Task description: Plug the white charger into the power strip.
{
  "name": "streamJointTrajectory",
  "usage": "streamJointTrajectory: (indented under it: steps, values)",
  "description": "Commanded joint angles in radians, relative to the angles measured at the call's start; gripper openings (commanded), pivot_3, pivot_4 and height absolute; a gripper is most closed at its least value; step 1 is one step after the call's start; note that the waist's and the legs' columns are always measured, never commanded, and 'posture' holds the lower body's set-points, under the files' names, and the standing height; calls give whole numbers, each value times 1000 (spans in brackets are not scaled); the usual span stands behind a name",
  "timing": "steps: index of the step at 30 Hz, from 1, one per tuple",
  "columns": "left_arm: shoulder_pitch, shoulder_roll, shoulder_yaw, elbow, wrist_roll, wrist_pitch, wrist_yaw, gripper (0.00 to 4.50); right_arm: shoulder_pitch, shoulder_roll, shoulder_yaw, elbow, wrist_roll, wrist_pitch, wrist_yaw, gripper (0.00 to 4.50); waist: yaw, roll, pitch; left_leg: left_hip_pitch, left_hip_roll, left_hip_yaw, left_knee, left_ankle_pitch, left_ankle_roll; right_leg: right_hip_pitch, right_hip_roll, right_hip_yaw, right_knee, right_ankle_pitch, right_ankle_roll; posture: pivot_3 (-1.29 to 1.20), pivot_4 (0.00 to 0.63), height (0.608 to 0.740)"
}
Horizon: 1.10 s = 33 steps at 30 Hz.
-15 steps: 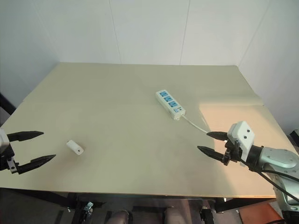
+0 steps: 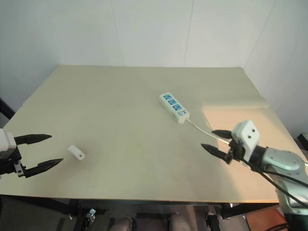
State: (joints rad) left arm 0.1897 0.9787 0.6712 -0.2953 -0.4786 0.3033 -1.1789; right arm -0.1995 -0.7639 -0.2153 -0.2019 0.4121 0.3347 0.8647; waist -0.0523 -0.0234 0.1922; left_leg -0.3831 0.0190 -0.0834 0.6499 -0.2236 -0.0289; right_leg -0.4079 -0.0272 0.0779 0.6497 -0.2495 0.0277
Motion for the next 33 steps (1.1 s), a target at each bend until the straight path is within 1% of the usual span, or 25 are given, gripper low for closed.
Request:
streamJointTrajectory:
  steps: [1,6,8,10,15,18,21,25,28,29,30,31,33]
  values:
    - [-32,6,-19,2,-19,-13,1,4500,-130,58,82,140,-83,-37,-58,3552,-4,0,0,1,0,0,0,0,0,0,0,0,0,0,0,0,150,740]
    - [-73,3,-67,12,-22,-14,-4,4500,-375,169,185,478,-212,-116,-127,3552,-13,0,0,-3,0,2,-1,0,0,-5,0,3,0,2,0,0,150,740]
    - [-84,1,-78,13,-23,-15,-2,4500,-455,200,200,602,-247,-147,-152,3552,-15,0,0,-6,-1,4,-1,0,0,-9,0,5,1,6,-5,0,150,740]
    - [-98,0,-94,17,-23,-18,1,4500,-552,236,223,786,-293,-207,-177,3552,-16,0,0,-8,-2,5,-1,0,0,-13,0,8,3,7,-6,0,150,740]
    - [-128,-2,-128,23,-25,-28,3,4500,-693,283,236,1114,-362,-329,-230,3552,-18,0,0,-7,-2,6,-1,0,0,-14,0,10,6,7,-6,0,150,740]
    - [-136,-2,-137,27,-23,-33,3,4500,-739,296,235,1229,-383,-373,-226,3552,-20,0,0,-7,-3,7,-1,0,0,-14,1,12,6,7,-6,0,150,740]
    - [-143,0,-144,37,-21,-42,2,4500,-767,307,240,1298,-401,-398,-208,2981,-23,0,0,-6,-3,8,-1,0,0,-14,1,13,7,7,-6,0,150,740]
    - [-156,1,-155,49,-17,-54,-1,4500,-783,327,248,1349,-424,-409,-197,1580,-29,0,0,-5,-2,9,-1,0,0,-14,2,14,8,8,-6,0,150,740]
    - [-158,-1,-163,51,-19,-61,-1,4500,-773,339,251,1330,-423,-434,-153,448,-39,0,0,-5,-2,9,-1,0,0,-13,2,14,8,8,-6,0,150,740]
    - [-158,-1,-165,51,-19,-63,-1,4500,-768,341,252,1322,-423,-442,-140,133,-42,0,0,-5,-2,9,-1,0,0,-13,2,14,8,8,-6,0,150,740]
    - [-156,-2,-166,50,-20,-64,-1,4500,-759,344,256,1305,-422,-449,-119,29,-44,0,0,-5,-2,9,-1,0,0,-13,2,14,8,8,-6,0,150,740]
    - [-155,-3,-167,50,-20,-65,-1,4500,-753,346,257,1295,-422,-453,-105,29,-45,0,0,-5,-2,9,-1,0,0,-14,2,14,8,8,-6,0,150,740]
    - [-155,-3,-169,51,-21,-68,-3,4500,-707,350,269,1213,-409,-478,-20,29,-49,0,0,-5,-2,9,-1,0,0,-14,2,15,8,8,-6,0,150,740]
